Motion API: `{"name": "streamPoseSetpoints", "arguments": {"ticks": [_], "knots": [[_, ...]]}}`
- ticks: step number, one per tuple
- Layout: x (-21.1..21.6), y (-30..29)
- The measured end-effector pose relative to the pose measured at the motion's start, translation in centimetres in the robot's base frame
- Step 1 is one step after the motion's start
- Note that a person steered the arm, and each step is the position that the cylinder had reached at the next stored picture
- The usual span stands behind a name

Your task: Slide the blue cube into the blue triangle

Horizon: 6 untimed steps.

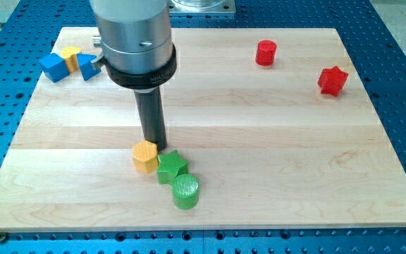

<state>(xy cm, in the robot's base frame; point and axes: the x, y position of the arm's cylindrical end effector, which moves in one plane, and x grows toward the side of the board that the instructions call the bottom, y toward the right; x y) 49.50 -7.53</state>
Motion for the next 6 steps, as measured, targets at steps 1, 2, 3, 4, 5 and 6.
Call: {"name": "streamPoseSetpoints", "arguments": {"ticks": [1,2,3,4,5,6], "knots": [[0.6,-11.8],[-4.7,-19.9],[-9.6,-22.8],[-13.8,-22.8],[-15.4,-22.9],[-18.0,-18.3]]}}
